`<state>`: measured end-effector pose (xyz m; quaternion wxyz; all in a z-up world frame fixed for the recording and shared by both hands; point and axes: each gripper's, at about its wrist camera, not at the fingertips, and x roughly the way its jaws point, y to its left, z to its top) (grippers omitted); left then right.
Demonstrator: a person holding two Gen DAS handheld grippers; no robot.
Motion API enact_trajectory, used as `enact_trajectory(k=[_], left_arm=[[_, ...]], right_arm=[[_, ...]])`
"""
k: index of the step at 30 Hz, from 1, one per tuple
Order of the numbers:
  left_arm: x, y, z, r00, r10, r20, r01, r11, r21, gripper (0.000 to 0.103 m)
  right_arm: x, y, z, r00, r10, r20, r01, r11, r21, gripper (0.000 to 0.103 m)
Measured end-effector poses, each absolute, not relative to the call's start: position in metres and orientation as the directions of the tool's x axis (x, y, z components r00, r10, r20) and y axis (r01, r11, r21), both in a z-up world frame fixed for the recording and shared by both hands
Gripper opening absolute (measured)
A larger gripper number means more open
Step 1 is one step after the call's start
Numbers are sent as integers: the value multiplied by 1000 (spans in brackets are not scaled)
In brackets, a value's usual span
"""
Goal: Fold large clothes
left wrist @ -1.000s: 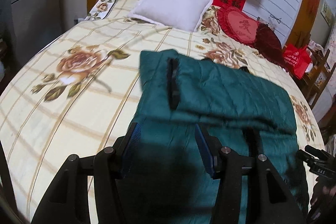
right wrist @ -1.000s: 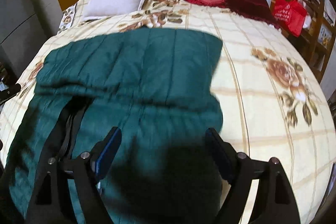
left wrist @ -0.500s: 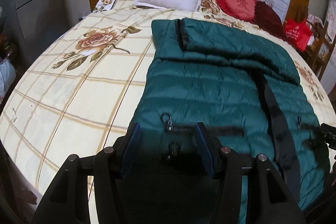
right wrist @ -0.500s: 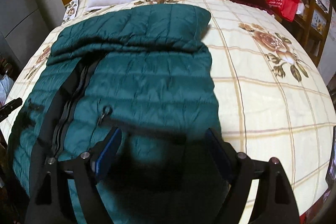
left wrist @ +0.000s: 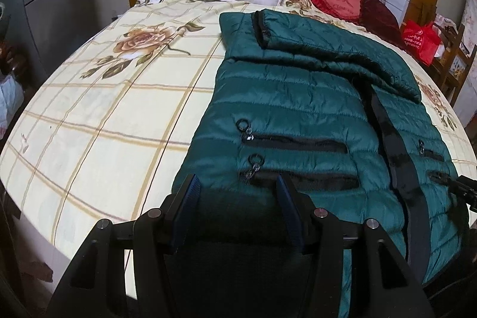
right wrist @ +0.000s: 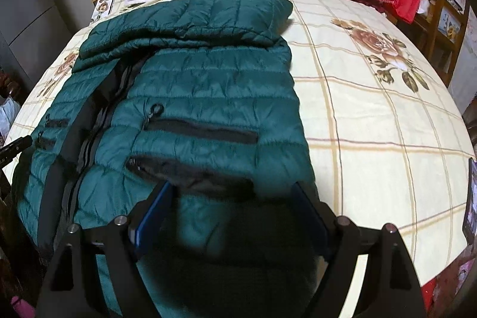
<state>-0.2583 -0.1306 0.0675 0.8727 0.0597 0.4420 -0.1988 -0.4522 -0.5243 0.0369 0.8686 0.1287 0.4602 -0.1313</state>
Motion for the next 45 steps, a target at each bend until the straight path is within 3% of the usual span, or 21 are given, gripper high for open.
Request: enact_trajectory(k=[8, 21, 27, 33, 45], left_arm=[[-266, -110, 65, 506, -295, -811, 391, 916, -90, 63], [-267, -68, 56, 388, -406, -827, 336, 898, -284, 63], [-267, -63, 46, 336, -424, -841, 327, 890, -318, 63], [-262, -49, 35, 266, -484, -833, 278, 866, -415, 71], [-270, -64, 35, 277, -452, -848, 321, 875, -362, 73]], right_arm=[[-479, -527, 40, 526, -106, -844, 363, 925, 110, 85], [-515, -541, 23, 496, -25, -868, 403, 892, 205, 87], [-513, -539, 15, 494, 30, -869, 379, 892, 246, 87], [-511, -535, 12, 499, 77, -863, 332, 903, 272, 88], [-508, -533, 11, 537, 121, -835, 287, 905, 316, 89]])
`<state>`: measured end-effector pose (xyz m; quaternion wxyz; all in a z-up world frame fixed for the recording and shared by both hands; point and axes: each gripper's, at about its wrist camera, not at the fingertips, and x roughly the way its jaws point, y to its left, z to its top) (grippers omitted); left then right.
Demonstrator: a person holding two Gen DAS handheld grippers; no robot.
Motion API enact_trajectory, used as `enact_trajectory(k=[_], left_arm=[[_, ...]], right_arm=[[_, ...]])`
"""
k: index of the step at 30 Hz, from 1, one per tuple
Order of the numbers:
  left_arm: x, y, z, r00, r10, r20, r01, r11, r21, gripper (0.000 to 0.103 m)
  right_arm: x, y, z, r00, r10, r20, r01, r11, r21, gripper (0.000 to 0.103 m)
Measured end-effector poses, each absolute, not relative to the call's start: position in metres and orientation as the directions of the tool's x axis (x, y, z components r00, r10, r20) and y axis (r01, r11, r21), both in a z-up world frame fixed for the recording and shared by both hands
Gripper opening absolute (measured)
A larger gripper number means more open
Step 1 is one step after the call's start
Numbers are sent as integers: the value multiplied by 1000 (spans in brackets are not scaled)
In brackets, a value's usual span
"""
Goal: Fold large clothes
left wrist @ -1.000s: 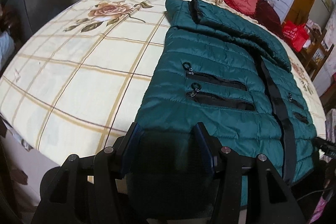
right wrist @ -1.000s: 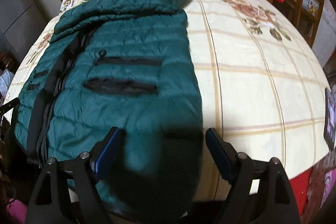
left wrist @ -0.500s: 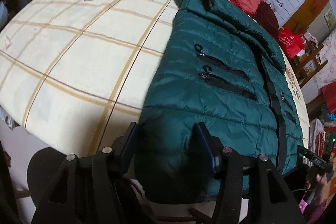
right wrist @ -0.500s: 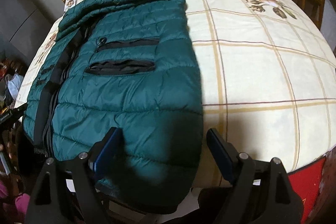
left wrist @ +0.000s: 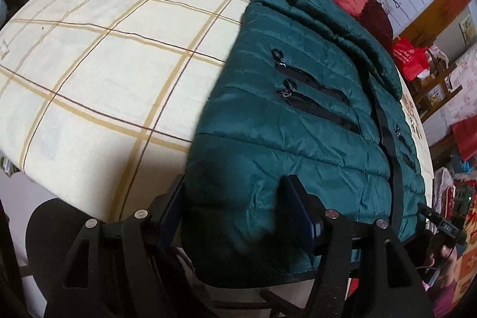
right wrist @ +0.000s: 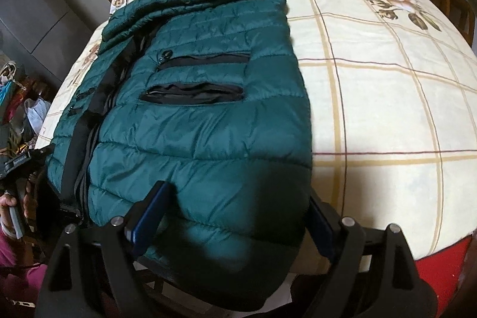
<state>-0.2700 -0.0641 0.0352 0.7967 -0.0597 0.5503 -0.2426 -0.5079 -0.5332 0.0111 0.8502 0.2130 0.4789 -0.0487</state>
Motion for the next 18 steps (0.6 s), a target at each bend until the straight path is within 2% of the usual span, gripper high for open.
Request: enact_trajectory(k=[2, 3, 4, 5, 6, 7, 8, 10, 13, 18], left_arm=[[-272, -67, 35, 288, -443, -849, 333, 877, -345, 73], [-272, -67, 35, 290, -442, -849, 339, 877, -340, 73], [-272, -68, 35, 292, -438, -850, 348, 877, -332, 72], [-273, -70, 36, 290, -439, -851, 360, 874, -328, 62], [-274, -71, 37, 285, -445, -849, 370, 868, -331, 56], [-275, -71, 40, 294, -444, -846, 376, 868, -324, 45], [-276, -71, 44, 307, -439, -844, 383, 869, -313, 35], [-277, -71, 55, 338, -442, -831, 397, 867, -300, 27], [-277, -70, 69, 365, -470, -804, 407, 857, -316, 23], [-279, -80, 82, 418, -449, -790, 435, 862, -260, 22]], right_arm=[[-508, -532, 11, 552, 131, -823, 272, 905, 327, 89], [-508, -530, 10, 566, 132, -813, 256, 910, 326, 86], [-508, -529, 10, 573, 123, -810, 247, 917, 314, 78], [-507, -527, 10, 577, 110, -809, 236, 926, 295, 72], [-507, -526, 11, 580, 119, -806, 223, 928, 298, 58], [-507, -526, 12, 587, 131, -799, 215, 926, 309, 47], [-507, -526, 15, 595, 131, -793, 211, 927, 311, 43], [-508, -526, 21, 612, 129, -780, 200, 929, 310, 28], [-508, -530, 33, 646, 151, -748, 185, 920, 345, 22], [-507, -535, 52, 687, 169, -706, 161, 913, 376, 21]])
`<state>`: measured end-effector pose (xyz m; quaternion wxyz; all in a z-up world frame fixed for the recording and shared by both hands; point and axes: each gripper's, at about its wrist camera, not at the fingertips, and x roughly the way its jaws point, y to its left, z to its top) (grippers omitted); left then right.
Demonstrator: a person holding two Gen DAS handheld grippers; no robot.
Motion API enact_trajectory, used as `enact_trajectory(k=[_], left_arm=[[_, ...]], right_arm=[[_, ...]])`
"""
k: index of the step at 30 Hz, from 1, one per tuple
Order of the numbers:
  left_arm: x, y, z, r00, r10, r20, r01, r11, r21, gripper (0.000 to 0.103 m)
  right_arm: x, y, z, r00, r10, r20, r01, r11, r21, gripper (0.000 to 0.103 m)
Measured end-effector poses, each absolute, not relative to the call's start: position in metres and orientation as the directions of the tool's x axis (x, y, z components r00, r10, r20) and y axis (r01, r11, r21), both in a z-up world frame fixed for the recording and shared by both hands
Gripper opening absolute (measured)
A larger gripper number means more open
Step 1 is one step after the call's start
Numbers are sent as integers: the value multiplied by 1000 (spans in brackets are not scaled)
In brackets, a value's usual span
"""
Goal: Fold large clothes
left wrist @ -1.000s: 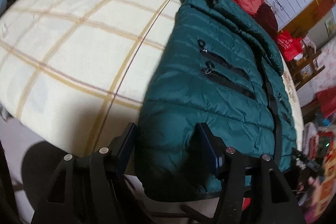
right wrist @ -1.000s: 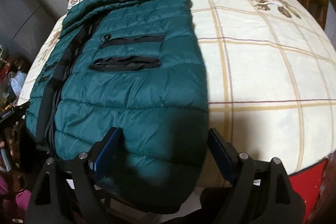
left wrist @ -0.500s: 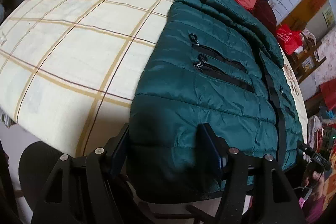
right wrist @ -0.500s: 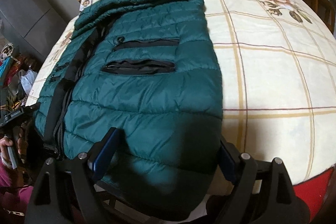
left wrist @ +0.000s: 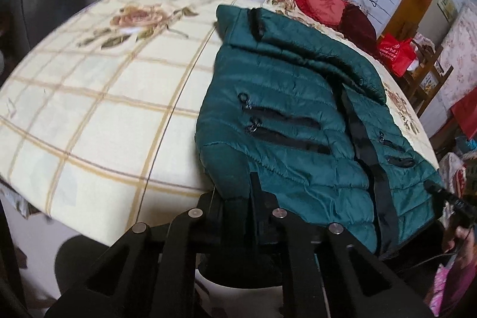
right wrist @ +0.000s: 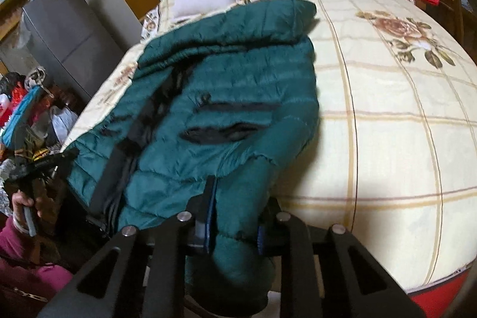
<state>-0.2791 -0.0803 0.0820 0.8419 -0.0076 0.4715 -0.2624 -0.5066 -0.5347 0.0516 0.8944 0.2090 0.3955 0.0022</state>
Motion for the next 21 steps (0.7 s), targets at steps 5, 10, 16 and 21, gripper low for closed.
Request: enact_trajectory(k=[5, 10, 16, 21], left_arm=[[-280, -86, 89, 448, -440, -779, 449, 864, -230, 22], [-277, -85, 91, 454, -442, -774, 442, 866, -236, 22], [-275, -83, 94, 460, -450, -766, 439, 865, -244, 22], [-272, -83, 101, 477, -460, -749, 436, 864, -253, 22]], right_arm=[[-507, -539, 62, 703, 166, -691, 160, 911, 381, 21], [-504, -539, 69, 708, 160, -688, 154, 915, 372, 21], [-504, -540, 72, 710, 159, -686, 157, 914, 374, 21], [-503, -546, 76, 727, 159, -668, 160, 907, 389, 21]])
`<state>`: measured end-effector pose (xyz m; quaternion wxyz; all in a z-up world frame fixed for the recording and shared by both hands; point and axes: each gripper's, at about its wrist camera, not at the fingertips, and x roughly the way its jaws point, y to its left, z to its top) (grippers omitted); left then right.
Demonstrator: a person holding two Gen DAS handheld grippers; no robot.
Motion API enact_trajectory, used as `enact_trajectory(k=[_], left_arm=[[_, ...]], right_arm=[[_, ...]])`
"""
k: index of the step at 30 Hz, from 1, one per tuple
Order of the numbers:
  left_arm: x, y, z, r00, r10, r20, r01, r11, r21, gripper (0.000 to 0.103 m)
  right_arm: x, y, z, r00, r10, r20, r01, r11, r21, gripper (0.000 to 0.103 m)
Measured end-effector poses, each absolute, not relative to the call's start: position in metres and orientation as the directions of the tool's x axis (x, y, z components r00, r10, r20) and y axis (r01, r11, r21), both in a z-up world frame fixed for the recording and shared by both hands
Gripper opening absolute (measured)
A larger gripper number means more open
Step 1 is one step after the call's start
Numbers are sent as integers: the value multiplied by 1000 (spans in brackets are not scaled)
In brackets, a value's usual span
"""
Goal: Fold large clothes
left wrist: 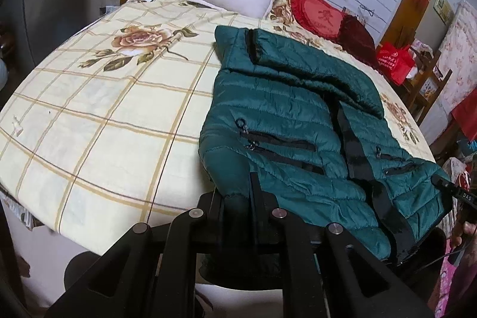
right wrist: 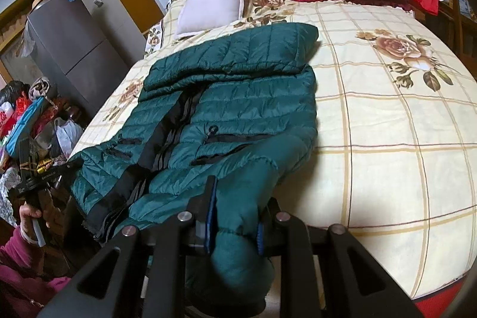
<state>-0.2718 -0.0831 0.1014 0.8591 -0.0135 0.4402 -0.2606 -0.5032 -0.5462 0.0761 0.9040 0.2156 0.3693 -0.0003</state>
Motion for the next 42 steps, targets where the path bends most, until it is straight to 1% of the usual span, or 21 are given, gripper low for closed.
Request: enact_trajectory(k=[5, 13, 19, 22, 26, 31, 36, 40, 42], left_arm=[[-265, -86, 114, 500, -471, -727, 443, 860, -253, 22], [-243, -97, 137, 539, -494, -682, 447, 854, -265, 22], [-210, -113, 158, 583, -506, -636, 442, 854, -275, 22], [-186, -125, 166, 592, -511, -623, 425, 855, -297, 22], [-151, -148, 172, 618, -491, -614, 404, 868, -289, 22], [-96, -174, 169, 627, -460, -629, 344, 888, -306, 22], [-45, -195, 159, 644, -420, -640, 299, 908, -295, 22], [-8, -216, 133, 633, -378, -676, 269, 926, -266, 22], [7, -222, 114, 615, -376, -693, 257, 926, -275, 25]], right_arm=[[-498, -553, 81, 742, 155, -652, 165, 900, 403, 21], [-475, -565, 100, 768, 117, -630, 174, 908, 380, 21], [-441, -582, 123, 799, 71, -597, 189, 913, 361, 21], [-417, -592, 133, 804, 50, -592, 202, 914, 353, 21], [-377, -610, 141, 805, 20, -593, 230, 911, 343, 21], [-325, -633, 141, 793, -19, -608, 285, 894, 344, 21], [-274, -663, 134, 784, -62, -618, 345, 870, 352, 21], [-232, -676, 112, 750, -82, -656, 387, 859, 335, 21], [-212, -684, 94, 732, -84, -676, 414, 844, 343, 21]])
